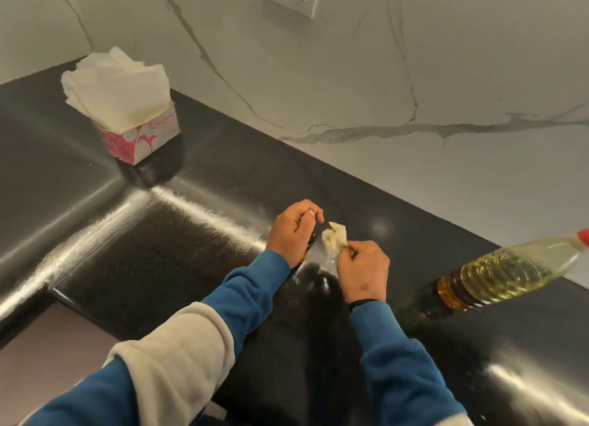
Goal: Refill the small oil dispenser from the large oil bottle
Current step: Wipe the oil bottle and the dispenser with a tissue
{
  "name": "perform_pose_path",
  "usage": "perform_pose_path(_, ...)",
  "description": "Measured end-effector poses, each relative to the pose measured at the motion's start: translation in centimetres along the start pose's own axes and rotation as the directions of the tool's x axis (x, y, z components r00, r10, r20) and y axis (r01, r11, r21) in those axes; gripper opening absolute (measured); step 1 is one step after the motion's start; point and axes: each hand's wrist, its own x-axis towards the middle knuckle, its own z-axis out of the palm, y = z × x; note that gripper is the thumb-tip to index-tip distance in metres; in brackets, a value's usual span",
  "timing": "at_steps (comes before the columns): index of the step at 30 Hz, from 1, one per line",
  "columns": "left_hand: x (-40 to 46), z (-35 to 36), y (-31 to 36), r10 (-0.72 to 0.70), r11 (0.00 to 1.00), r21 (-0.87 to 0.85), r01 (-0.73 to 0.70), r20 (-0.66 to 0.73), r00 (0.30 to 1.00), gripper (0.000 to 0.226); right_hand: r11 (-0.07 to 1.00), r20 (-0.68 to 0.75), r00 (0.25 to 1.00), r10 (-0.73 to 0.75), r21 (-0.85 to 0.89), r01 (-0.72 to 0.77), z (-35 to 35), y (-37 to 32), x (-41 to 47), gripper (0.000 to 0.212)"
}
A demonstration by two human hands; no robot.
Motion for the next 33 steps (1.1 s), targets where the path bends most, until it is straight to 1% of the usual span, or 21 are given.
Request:
perform_pose_path(3, 0.0, 0.3, -0.1, 0.025, 1.0, 0.008, -0.024, -0.029, 0.999, 0.028, 0.998, 0.087, 0.996, -0.024, -0.058, 0.029, 0.9, 0.1, -0.9, 0.025)
perform_pose_path(5, 0.1, 0.6, -0.2, 0.038, 0.999, 0.023, -0.037, -0.036, 0.999, 0.026, 0.997, 0.109, 0.991, -0.081, 0.018, 0.08, 1.5, -0.6, -1.4, 0.025)
perform_pose_path(9, 0.6, 0.7, -0.8, 0.018, 0.997, 0.082, -0.015, -0.04, 0.999, 0.022, 0.957, 0.026, 0.984, -0.177, 0.237, 0.166, 2.9, -2.2, -2.2, 0.03)
perform_pose_path(12, 0.7, 1.0, -1.1, 0.04, 0.994, 0.108, -0.034, -0.052, 0.998, 0.024, 0.926, -0.116, 0.983, -0.144, 0.334, 0.175, 3.9, -2.0, -2.7, 0.028)
perform_pose_path(14, 0.2, 1.4, -1.2, 0.055, 0.994, 0.102, -0.045, -0.105, 0.993, 0.027, 0.908, -0.213, 0.973, -0.085, 0.385, 0.164, 4.9, -1.8, -2.9, 0.023)
perform_pose_path(15, 0.0, 1.7, -1.2, 0.055, 0.994, 0.101, -0.041, -0.134, 0.989, 0.028, 0.895, -0.235, 0.971, -0.039, 0.423, 0.139, 5.2, -1.8, -2.9, 0.019)
perform_pose_path(17, -0.3, 2.1, -0.9, 0.051, 0.991, 0.13, -0.027, -0.181, 0.982, 0.029, 0.879, -0.225, 0.974, 0.016, 0.468, 0.094, 5.7, -2.0, -2.6, 0.014)
perform_pose_path(19, -0.5, 2.1, -0.2, 0.025, 0.989, 0.151, 0.004, -0.194, 0.981, 0.03, 0.91, -0.219, 0.976, 0.015, 0.408, 0.078, 6.2, -1.8, -2.2, 0.017)
perform_pose_path(20, -0.4, 2.1, 0.1, -0.002, 0.988, 0.15, 0.029, -0.182, 0.983, 0.03, 0.929, -0.196, 0.98, 0.011, 0.366, 0.062, 6.5, -1.6, -1.9, 0.019)
perform_pose_path(21, -0.3, 1.9, 0.5, -0.024, 0.985, 0.163, 0.05, -0.155, 0.988, 0.029, 0.941, -0.131, 0.991, 0.024, 0.339, 0.021, 6.6, -1.4, -1.8, 0.021)
perform_pose_path(23, 0.1, 1.2, 1.2, -0.04, 0.974, 0.219, 0.059, -0.088, 0.995, 0.03, 0.951, 0.075, 0.995, 0.072, 0.294, -0.091, 6.6, -1.4, -1.5, 0.022)
perform_pose_path(24, 0.4, 0.8, 1.5, -0.055, 0.966, 0.251, 0.066, -0.051, 0.997, 0.03, 0.956, 0.173, 0.981, 0.091, 0.261, -0.135, 6.3, -1.4, -1.4, 0.023)
perform_pose_path(25, 0.6, 0.6, 1.9, -0.088, 0.954, 0.287, 0.091, -0.022, 0.996, 0.03, 0.959, 0.241, 0.966, 0.097, 0.235, -0.155, 5.9, -1.5, -1.2, 0.023)
perform_pose_path(27, 1.0, 0.3, 2.9, -0.184, 0.895, 0.417, 0.157, 0.026, 0.983, 0.033, 0.957, 0.298, 0.95, 0.093, 0.236, -0.168, 4.9, -1.5, -0.8, 0.023)
perform_pose_path(28, 1.2, 0.2, 3.3, -0.231, 0.846, 0.503, 0.177, 0.046, 0.972, 0.035, 0.955, 0.297, 0.95, 0.091, 0.244, -0.168, 4.5, -1.6, -0.7, 0.022)
perform_pose_path(29, 1.4, 0.1, 3.8, -0.276, 0.776, 0.604, 0.181, 0.067, 0.959, 0.037, 0.952, 0.276, 0.957, 0.094, 0.256, -0.167, 4.0, -1.5, -0.6, 0.021)
perform_pose_path(31, 1.6, 0.0, 4.5, -0.33, 0.575, 0.81, 0.111, 0.106, 0.938, 0.036, 0.948, 0.172, 0.981, 0.088, 0.288, -0.135, 3.4, -1.2, -0.5, 0.02)
perform_pose_path(33, 2.0, -0.3, 5.0, -0.364, 0.354, 0.935, 0.014, 0.124, 0.923, 0.033, 0.935, 0.023, 1.0, 0.016, 0.355, -0.023, 3.2, -1.5, -0.8, 0.018)
